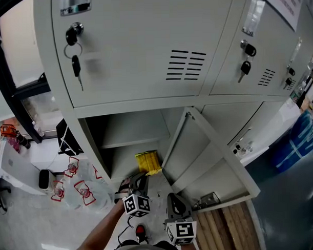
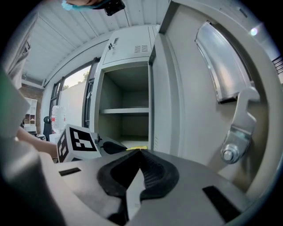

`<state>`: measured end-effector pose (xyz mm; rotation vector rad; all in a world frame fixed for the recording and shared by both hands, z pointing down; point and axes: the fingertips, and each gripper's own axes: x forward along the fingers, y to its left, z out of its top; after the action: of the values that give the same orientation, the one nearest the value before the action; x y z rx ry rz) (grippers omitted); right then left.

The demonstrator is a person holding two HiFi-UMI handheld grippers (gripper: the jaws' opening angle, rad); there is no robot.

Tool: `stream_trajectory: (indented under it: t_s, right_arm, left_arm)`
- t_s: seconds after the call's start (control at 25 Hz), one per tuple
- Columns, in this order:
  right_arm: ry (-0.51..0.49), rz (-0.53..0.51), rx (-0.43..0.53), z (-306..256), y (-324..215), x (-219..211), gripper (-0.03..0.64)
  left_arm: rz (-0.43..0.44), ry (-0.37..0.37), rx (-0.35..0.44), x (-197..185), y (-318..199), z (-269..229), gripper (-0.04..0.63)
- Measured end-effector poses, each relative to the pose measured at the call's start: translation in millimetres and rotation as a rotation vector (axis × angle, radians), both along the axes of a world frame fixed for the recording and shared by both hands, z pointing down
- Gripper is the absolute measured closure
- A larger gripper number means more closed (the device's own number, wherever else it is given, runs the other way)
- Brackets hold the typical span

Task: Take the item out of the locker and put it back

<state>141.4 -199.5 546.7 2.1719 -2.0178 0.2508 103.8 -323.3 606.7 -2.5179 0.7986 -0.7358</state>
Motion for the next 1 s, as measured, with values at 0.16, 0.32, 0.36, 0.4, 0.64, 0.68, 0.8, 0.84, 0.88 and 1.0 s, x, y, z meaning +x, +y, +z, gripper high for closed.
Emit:
stream_trajectory:
  t_s: [0.16,0.32,0.36,0.4,0.64,0.68,0.8,0.84,0.88,1.0]
  right_arm:
    - [-0.001,0.003,-0.001,-2,0,1,0.6]
    - [-0.001,0.009,-0.004,-1,2,4,0.6]
    - [-0.002,0.012,-0.006,-1,3,5,0.6]
    - [-0.004,0.016,-0.007,0,4,6,0.6]
    - [-0.006,0.023,-0.005,-1,9,8,0.6]
    - [-0.006,0.021,-0.004,-1,9,8,0.6]
    - [-0.005,0.014,-0.002,-1,8,6,0.6]
    - [-0.005,0.013,0.0,-1,8,5,0.6]
    - [-0.005,0.012,0.002,-2,8,5,0.6]
    - [-0.004,0.012,0.006,-4,8,3,0.6]
  left_arm:
    - [0.0,-0.031,-0.003,1,-2,15,0.568]
    - [-0.004,-0.024,-0.004,2,-4,17,0.566]
    - [-0.003,-0.024,-0.01,3,-4,17,0.566]
    - [-0.001,-0.022,-0.02,3,-4,18,0.566]
    - [0.006,0.023,-0.107,0,0,17,0.54]
    - [0.006,0.022,-0.11,0,1,17,0.537]
    - [0.005,0.015,-0.117,0,1,18,0.525]
    - [0.005,0.009,-0.115,0,1,18,0.522]
    - [0.006,0.002,-0.112,0,2,18,0.518]
    - [0.01,-0.015,-0.102,-1,3,19,0.511]
